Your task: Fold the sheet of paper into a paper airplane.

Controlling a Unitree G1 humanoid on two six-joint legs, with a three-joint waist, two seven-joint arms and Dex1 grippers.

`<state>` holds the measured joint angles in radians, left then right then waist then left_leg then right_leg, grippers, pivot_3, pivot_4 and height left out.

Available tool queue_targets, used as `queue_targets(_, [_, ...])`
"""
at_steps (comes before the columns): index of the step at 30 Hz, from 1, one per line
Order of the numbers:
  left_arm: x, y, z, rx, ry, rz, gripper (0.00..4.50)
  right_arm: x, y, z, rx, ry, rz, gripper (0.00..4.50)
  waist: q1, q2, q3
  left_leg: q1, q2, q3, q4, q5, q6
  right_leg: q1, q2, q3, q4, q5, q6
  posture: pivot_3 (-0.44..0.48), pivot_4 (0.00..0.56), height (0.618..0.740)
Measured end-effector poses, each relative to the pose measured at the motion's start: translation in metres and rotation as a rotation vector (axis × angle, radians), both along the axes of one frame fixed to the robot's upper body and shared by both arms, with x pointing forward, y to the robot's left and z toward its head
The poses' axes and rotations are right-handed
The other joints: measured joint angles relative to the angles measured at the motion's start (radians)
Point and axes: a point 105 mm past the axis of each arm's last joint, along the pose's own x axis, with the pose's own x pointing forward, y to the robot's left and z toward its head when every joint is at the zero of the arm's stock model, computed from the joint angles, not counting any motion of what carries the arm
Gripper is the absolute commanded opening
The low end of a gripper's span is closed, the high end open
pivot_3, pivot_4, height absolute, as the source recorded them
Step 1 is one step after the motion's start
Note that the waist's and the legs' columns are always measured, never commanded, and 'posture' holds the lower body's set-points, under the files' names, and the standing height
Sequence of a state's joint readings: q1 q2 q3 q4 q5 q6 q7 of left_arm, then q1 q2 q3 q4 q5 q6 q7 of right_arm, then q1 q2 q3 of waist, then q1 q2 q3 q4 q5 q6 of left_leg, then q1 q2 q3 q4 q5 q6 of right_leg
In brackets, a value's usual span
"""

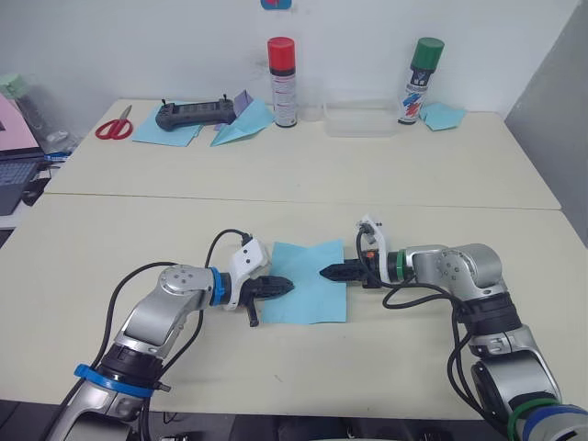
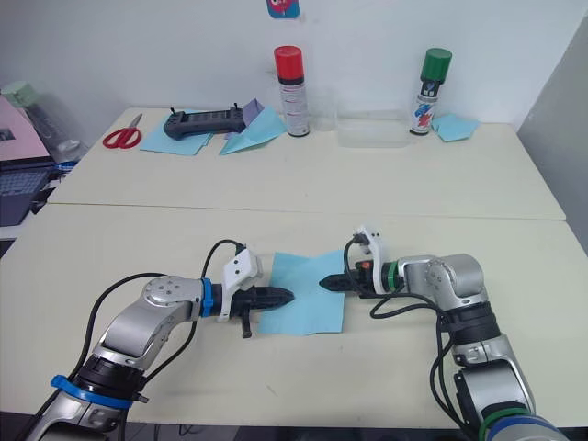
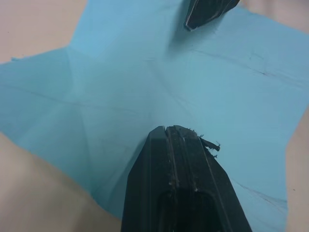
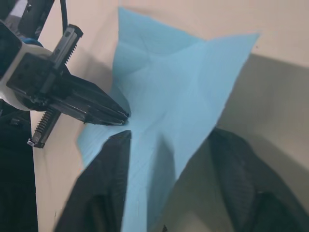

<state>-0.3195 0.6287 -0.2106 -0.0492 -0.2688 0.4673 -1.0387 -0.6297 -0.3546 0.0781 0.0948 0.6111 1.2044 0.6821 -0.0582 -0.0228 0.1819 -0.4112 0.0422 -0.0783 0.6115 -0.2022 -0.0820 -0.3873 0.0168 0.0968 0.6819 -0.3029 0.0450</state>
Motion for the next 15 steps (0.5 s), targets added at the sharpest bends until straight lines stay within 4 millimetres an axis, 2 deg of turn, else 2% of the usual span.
queue_targets(2, [0.0, 0.0, 0.0, 0.0, -0.001, 0.0, 0.0, 0.008, -0.009, 0.008, 0.023, -0.035, -0.054, 4.45, 0.0, 0.0, 0.0, 0.0, 0.0, 0.0, 0.0, 0.0, 0.0, 0.0, 0.0, 0.0, 0.0, 0.0, 0.0, 0.0, 0.15, 0.74])
queue_targets(4, [0.0, 0.0, 0.0, 0.0, -0.003, -0.004, 0.0, 0.014, -0.021, 0.019, 0.002, -0.116, -0.079, 4.45, 0.0, 0.0, 0.0, -0.001, 0.0, 0.0, 0.0, 0.0, 0.0, -0.001, 0.0, 0.0, 0.0, 0.0, 0.0, 0.0, 0.15, 0.74])
queue_targets(5, [0.0, -0.001, 0.001, 0.0, -0.004, -0.009, 0.0, 0.018, -0.031, 0.028, -0.041, -0.211, -0.089, 4.45, 0.0, 0.0, 0.0, -0.001, 0.0, 0.0, 0.0, 0.0, 0.0, -0.001, 0.0, 0.0, 0.0, 0.0, 0.0, 0.0, 0.15, 0.74])
queue_targets(7, [0.001, -0.001, 0.0, -0.002, -0.006, -0.009, 0.0, 0.026, -0.036, 0.057, -0.041, -0.407, -0.121, 3.95, 0.001, 0.001, 0.0, -0.002, 0.0, 0.0, -0.001, 0.0, 0.0, -0.002, 0.0, 0.0, -0.001, 0.0, 0.0, 0.0, 0.15, 0.74])
queue_targets(9, [0.002, -0.001, 0.0, -0.002, -0.008, -0.004, 0.0, 0.018, -0.015, 0.088, 0.067, -0.572, -0.083, 3.33, -0.003, 0.002, 0.0, -0.001, 0.001, 0.0, -0.001, 0.0, 0.0, -0.002, 0.001, 0.0, 0.0, 0.0, 0.0, 0.0, 0.15, 0.74])
queue_targets(10, [0.002, -0.002, 0.0, -0.003, -0.009, -0.004, 0.0, 0.009, 0.0, 0.095, 0.085, -0.639, -0.019, 2.97, -0.004, 0.002, 0.0, 0.0, 0.002, 0.0, -0.001, 0.0, 0.0, -0.001, 0.002, 0.0, 0.001, 0.0, 0.0, 0.0, 0.15, 0.74])
queue_targets(12, [0.003, -0.006, -0.001, -0.01, -0.006, -0.01, 0.0, -0.01, 0.023, 0.087, 0.078, -0.696, 0.103, 2.21, -0.001, 0.002, -0.001, 0.0, 0.002, 0.0, -0.001, 0.0, 0.0, 0.0, 0.002, -0.001, 0.0, 0.0, 0.0, 0.0, 0.15, 0.74])
queue_targets(15, [0.004, -0.008, -0.001, -0.013, -0.006, -0.015, 0.0, -0.02, 0.036, 0.048, 0.088, -0.594, 0.104, 1.06, 0.007, -0.001, -0.002, -0.001, 0.0, 0.0, 0.0, 0.0, 0.0, 0.0, 0.0, 0.0, -0.001, 0.0, 0.0, 0.0, 0.15, 0.74])
